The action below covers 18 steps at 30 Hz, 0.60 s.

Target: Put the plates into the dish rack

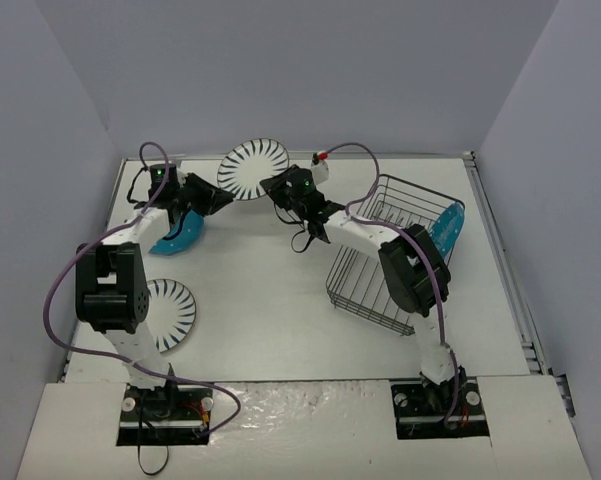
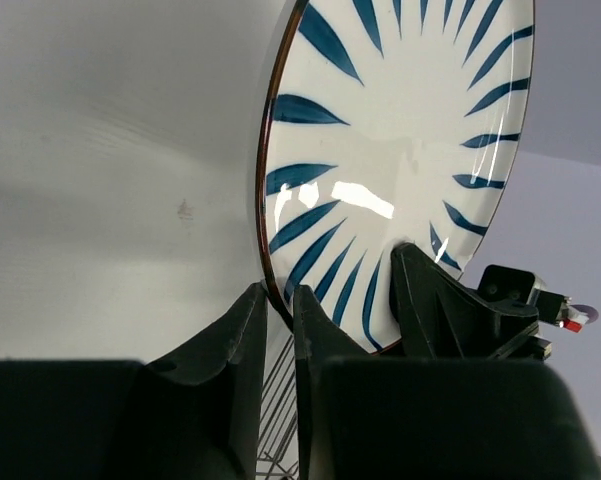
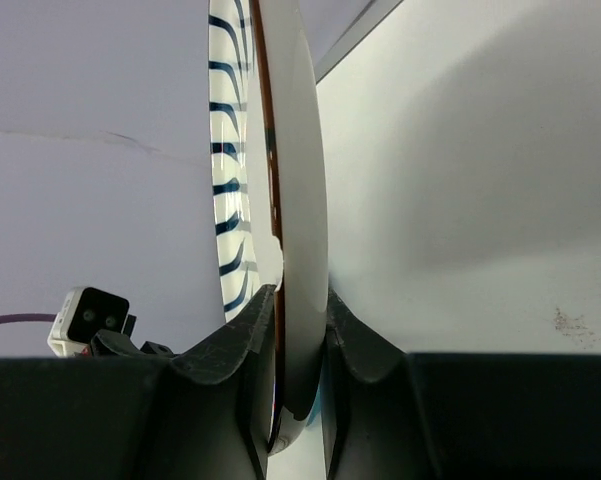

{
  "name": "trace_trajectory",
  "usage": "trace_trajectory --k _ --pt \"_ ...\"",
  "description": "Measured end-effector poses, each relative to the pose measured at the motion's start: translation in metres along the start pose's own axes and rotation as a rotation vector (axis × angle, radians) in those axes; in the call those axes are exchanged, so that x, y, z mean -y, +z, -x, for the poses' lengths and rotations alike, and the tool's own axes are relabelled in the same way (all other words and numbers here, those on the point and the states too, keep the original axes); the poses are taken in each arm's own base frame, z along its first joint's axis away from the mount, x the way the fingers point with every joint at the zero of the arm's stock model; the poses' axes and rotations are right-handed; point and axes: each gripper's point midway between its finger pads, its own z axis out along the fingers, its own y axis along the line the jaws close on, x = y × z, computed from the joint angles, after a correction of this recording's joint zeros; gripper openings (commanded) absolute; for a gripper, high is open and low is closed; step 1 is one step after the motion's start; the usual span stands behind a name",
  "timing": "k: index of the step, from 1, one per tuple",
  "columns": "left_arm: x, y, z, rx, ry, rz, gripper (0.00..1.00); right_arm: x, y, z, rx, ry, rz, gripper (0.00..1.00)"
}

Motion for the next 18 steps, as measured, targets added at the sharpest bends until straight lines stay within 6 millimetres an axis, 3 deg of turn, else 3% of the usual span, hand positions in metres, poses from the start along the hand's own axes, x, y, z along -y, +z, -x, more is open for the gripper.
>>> trace_trajectory --k 6,10,15,18 --pt "0.015 -0.017 -0.01 -0.003 0.081 -0.013 0.29 -0.02 -0.022 0.014 0.022 -0.108 -0.004 0.0" --pt "0.031 -0.033 -0.01 0.025 0.165 -0.038 0.47 -0.006 -0.035 0.032 0.051 -0.215 -0.087 0.0" --pt "0.044 -0.045 -0.011 0.051 0.228 -0.061 0.51 0.014 -0.052 0.048 0.065 -0.326 -0.177 0.0" --pt "0.044 -0.045 -0.012 0.05 0.24 -0.06 0.51 0.014 -0.067 0.06 0.077 -0.38 -0.207 0.0"
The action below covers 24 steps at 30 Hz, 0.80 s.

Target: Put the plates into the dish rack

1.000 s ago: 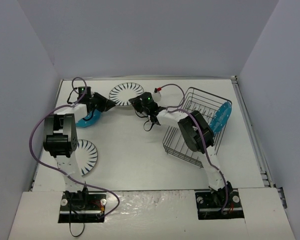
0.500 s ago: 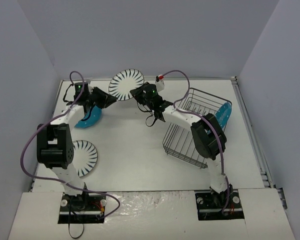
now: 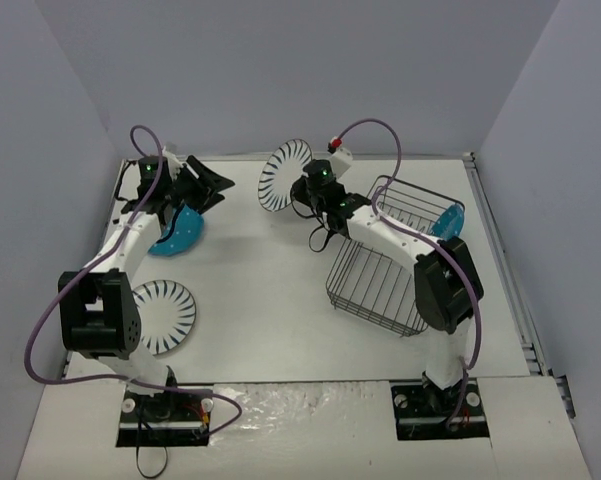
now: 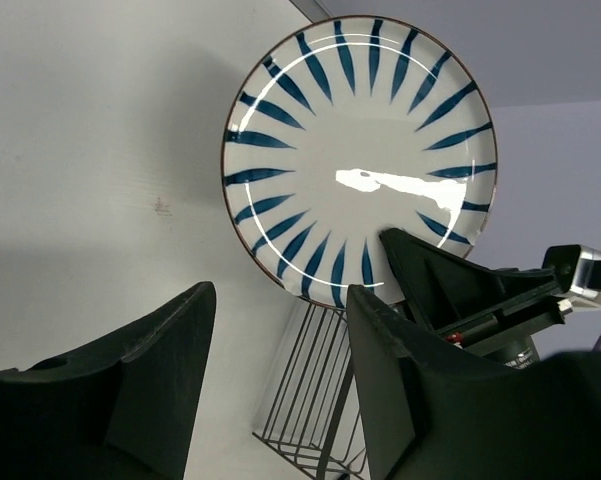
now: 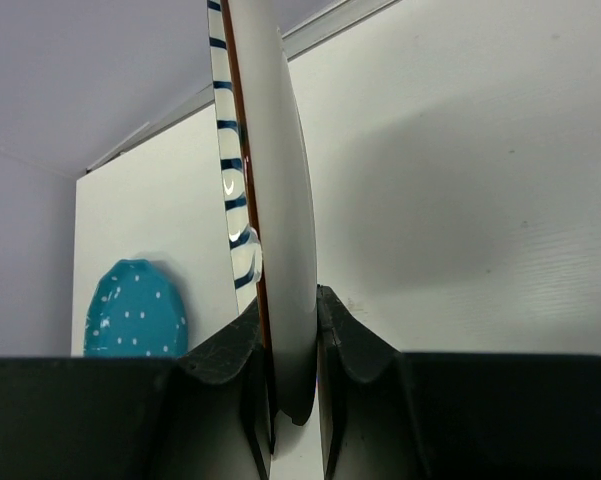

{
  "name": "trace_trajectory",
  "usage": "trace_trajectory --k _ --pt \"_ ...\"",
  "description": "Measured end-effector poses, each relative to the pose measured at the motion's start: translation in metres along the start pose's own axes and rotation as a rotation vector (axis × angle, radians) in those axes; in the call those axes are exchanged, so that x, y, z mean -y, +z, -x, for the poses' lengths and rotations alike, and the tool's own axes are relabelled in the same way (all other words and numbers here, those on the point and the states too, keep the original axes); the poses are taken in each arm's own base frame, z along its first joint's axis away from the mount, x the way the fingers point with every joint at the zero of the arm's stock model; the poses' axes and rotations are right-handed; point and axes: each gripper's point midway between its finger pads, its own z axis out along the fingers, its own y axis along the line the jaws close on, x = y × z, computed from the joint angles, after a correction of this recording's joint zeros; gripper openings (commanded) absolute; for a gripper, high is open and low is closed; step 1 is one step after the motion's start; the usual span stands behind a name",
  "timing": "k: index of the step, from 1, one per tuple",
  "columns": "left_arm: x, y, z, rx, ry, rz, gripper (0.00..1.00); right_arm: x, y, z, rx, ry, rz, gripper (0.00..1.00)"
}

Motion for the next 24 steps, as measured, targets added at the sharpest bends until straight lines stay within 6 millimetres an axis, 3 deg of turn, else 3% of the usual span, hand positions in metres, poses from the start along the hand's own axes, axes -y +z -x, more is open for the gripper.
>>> trace_trajectory --k 8,13,18,24 --pt "-0.002 -0.007 -0.009 -0.01 0.042 0.041 0.53 -0.015 -0.054 0.057 0.097 -0.078 0.016 0.0" --pt "0.02 -0.029 -0.018 0.025 0.132 0.033 0.59 -0.009 -0.108 0.104 0.209 -0.116 -0.037 0.0" --pt "0.041 -0.051 -0.035 0.056 0.214 0.003 0.6 0.026 -0.17 0.143 0.324 -0.147 -0.164 0.0" --pt "0.039 -0.059 -0.06 0.047 0.247 0.009 0.6 0.075 -0.22 0.166 0.41 -0.193 -0.366 0.0"
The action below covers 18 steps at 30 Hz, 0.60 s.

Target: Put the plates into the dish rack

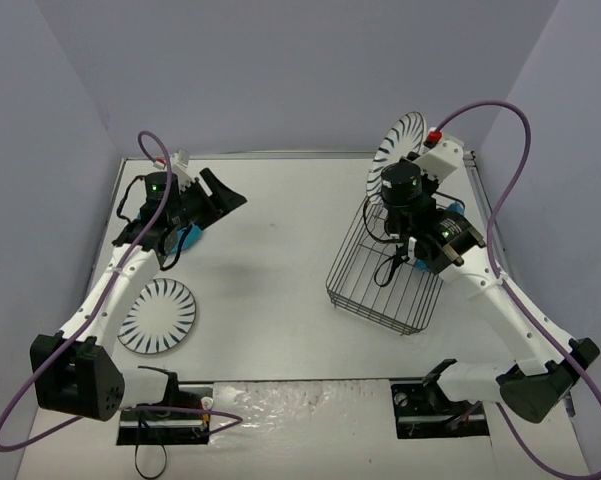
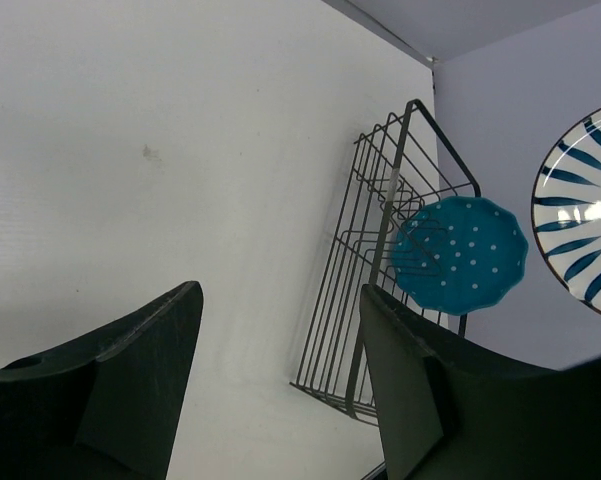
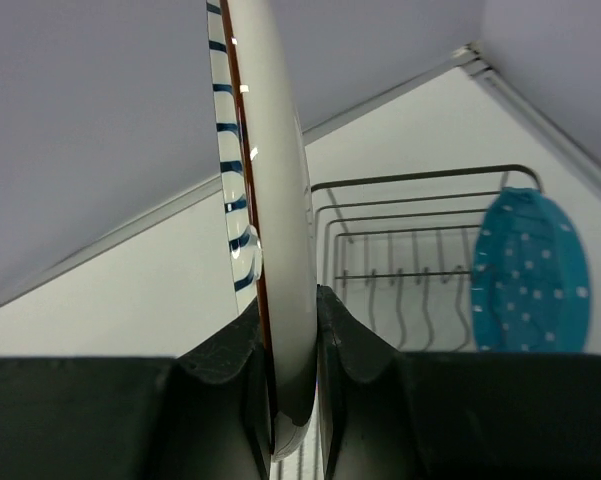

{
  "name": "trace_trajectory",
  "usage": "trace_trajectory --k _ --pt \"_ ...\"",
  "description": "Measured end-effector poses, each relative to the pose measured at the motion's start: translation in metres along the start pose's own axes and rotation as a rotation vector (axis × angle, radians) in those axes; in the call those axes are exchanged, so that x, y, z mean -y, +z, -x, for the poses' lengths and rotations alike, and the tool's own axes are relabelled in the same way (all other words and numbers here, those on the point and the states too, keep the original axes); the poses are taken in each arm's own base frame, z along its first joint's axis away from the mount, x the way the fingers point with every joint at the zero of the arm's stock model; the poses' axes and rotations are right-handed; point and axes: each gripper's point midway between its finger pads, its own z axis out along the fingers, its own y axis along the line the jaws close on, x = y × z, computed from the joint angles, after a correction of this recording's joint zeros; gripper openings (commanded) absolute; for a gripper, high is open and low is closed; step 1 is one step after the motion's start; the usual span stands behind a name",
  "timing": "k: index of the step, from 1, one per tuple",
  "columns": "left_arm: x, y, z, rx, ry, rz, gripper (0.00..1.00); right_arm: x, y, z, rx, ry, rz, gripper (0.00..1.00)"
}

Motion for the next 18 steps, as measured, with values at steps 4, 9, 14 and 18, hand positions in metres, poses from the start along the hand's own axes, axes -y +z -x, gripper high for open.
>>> trace_trajectory --k 4,9,14,18 --pt "-0.007 0.001 -0.018 -0.028 0.0 0.014 0.6 0.034 -0.004 -0.001 0.016 -0.082 -0.129 0.0" --pt "-0.01 0.002 -0.027 -0.047 -0.001 0.019 0.6 0.065 -0.009 -0.006 0.017 -0.171 -0.25 0.0" --pt "-0.008 0.003 -0.026 -0.04 0.003 0.01 0.6 0.089 -0.003 -0.024 0.006 -0.195 -0.331 0.0" --pt "-0.008 0.003 -0.025 -0.039 0.004 0.009 0.6 0.114 0.007 -0.046 -0.029 -0.212 -0.401 0.0"
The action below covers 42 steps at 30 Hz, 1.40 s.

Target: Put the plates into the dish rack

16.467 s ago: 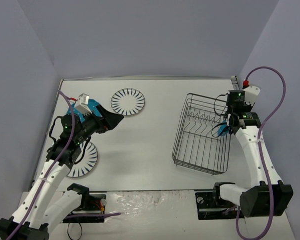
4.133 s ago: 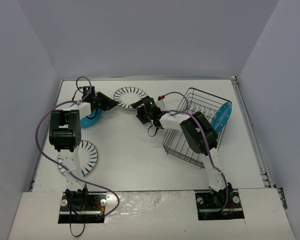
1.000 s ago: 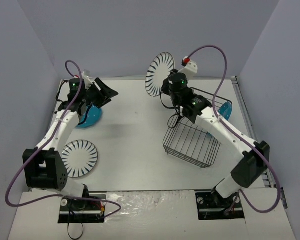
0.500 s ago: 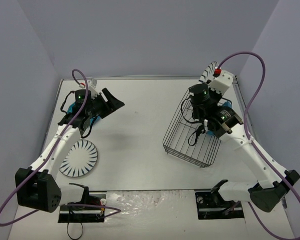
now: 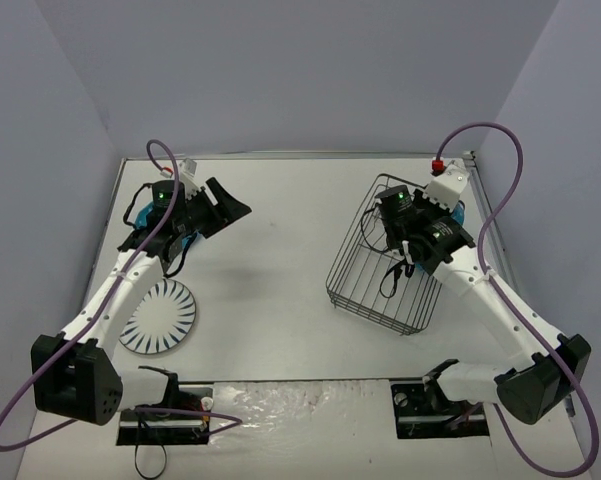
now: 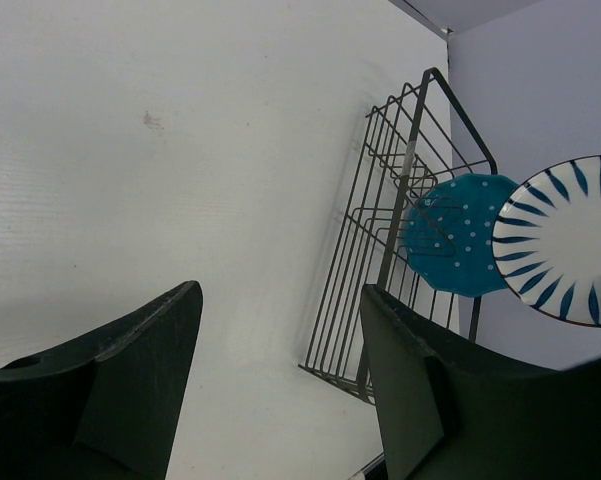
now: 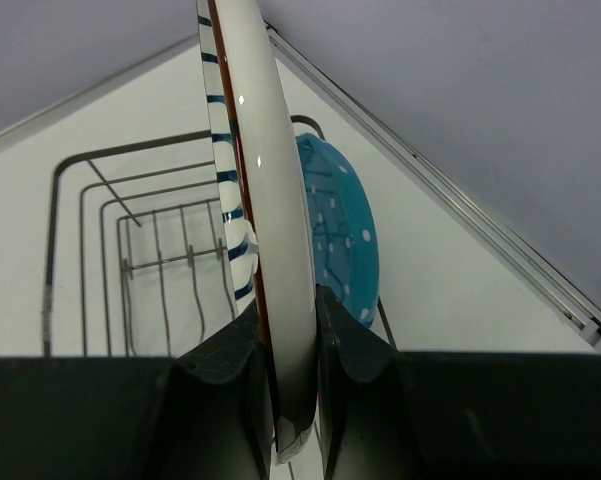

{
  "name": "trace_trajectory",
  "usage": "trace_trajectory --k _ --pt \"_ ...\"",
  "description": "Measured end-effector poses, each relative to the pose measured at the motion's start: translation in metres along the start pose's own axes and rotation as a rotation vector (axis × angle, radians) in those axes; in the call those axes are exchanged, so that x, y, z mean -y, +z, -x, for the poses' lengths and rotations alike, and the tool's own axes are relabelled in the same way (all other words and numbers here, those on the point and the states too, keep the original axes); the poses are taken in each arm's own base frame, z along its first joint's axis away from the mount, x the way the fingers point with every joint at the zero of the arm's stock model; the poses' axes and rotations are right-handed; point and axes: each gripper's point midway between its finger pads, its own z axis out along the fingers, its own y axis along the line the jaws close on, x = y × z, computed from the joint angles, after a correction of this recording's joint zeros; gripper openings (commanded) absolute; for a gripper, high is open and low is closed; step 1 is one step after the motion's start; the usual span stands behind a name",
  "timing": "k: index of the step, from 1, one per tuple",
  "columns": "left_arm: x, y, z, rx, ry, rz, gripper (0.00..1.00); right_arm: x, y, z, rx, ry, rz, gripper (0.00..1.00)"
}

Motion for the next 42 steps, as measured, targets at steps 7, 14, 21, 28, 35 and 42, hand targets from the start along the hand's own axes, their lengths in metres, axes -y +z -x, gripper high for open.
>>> trace_trajectory --k 7,14,21,28,35,42 --pt "0.0 0.0 0.0 0.001 0.001 -0.001 0.6 0.015 0.02 -0.03 -0.051 -0.022 -0.067 0.0" --pt "0.001 0.0 -0.001 0.0 0.004 -0.003 0.6 0.013 0.028 -0.047 -0.093 -0.001 -0.055 0.0" --pt "0.001 0.0 -0.001 -0.002 0.006 -0.003 0.6 0.014 0.031 -0.054 -0.101 0.004 -0.056 0.0" --pt "0.001 0.0 -0.001 -0.002 0.009 -0.003 0.6 0.016 0.033 -0.054 -0.101 0.009 -0.064 0.0" --pt "0.002 0.0 -0.002 -0.004 0.01 -0.004 0.6 0.019 0.034 -0.051 -0.096 0.007 -0.068 0.0" --pt "0.003 0.0 -0.004 -0.008 0.012 -0.007 0.6 0.026 0.035 -0.047 -0.093 -0.01 -0.078 0.0"
